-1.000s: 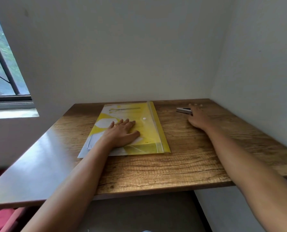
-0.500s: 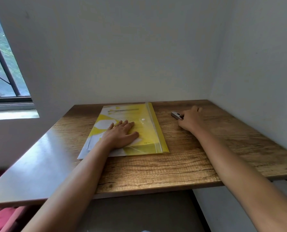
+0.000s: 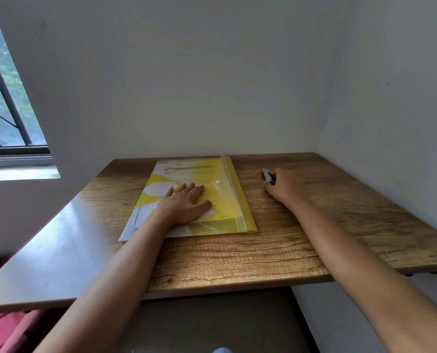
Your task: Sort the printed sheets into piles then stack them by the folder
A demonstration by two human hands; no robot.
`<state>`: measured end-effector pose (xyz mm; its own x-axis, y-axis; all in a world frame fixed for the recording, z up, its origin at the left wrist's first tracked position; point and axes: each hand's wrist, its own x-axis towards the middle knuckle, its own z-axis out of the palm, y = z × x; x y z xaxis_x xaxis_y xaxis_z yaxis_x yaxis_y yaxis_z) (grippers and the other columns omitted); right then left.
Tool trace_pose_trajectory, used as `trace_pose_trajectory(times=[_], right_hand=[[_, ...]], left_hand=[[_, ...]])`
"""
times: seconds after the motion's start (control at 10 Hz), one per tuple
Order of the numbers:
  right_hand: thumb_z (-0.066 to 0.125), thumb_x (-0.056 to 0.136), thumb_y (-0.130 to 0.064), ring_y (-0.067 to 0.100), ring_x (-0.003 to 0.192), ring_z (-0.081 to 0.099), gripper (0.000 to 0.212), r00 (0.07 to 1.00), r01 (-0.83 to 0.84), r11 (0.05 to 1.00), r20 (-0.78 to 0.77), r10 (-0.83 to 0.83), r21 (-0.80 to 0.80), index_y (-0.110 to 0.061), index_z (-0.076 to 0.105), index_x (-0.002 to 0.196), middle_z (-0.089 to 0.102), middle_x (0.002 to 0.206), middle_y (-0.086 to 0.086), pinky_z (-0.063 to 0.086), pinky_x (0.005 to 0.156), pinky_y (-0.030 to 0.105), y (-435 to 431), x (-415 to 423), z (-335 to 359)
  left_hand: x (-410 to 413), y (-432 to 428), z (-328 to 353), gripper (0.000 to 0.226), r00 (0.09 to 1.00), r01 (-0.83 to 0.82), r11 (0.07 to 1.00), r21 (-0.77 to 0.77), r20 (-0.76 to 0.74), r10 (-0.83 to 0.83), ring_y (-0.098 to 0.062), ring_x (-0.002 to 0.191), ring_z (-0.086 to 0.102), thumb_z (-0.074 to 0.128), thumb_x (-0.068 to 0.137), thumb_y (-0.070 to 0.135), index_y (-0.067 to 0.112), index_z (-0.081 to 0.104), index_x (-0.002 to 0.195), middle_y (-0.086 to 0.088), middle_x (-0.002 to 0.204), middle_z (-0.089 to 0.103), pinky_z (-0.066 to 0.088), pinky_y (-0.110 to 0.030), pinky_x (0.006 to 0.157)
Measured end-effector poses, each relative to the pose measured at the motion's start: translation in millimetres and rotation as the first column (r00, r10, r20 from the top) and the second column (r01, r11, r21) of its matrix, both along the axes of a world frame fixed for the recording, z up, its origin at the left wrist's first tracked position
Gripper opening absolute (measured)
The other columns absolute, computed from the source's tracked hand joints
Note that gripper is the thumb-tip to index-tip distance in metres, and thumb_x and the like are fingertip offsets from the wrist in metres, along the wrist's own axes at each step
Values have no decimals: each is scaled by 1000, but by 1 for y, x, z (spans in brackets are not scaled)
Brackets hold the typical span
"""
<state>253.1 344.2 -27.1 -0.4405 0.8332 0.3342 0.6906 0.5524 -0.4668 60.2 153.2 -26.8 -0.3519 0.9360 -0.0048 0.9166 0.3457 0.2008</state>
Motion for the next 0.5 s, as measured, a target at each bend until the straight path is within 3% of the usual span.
trace_pose_trajectory(times=[0.2,0.3,0.4,0.5], right_hand=[[63,88,-27,19,83,50,35,1000,14,1000,3,-14,-8,-2,56,112,60,108,15,33,55,25,-1,-2,-3],[61,89,-30,26,93,53,38,999,35,999,31,-36,13,-1,53,112,59,111,16,39,73,31,-6,-1,0],[58,90,-37,34,120,41,54,997,46,995,63,-52,83,0,45,127,49,128,19,36,97,40,-7,-4,1],[56,92,-33,37,138,21,62,1000,27,978,-3,-27,206,0,34,139,35,144,20,26,110,43,-10,-11,5]], left_hand=[[1,-1,1,65,1000,-4,1000,9,6,4,-16,149,2,29,98,57,30,12,154,1,162,6,-2,-39,120],[3,-2,2,65,1000,-8,1000,17,9,7,-16,149,3,30,98,56,29,13,154,0,162,6,-2,-38,120],[2,-3,3,65,999,-6,1000,13,42,6,-16,149,4,31,98,55,29,13,154,0,162,8,-1,-39,120],[0,-1,9,63,991,-38,995,95,132,25,-21,146,20,35,97,55,30,19,153,-5,158,25,15,-41,119]])
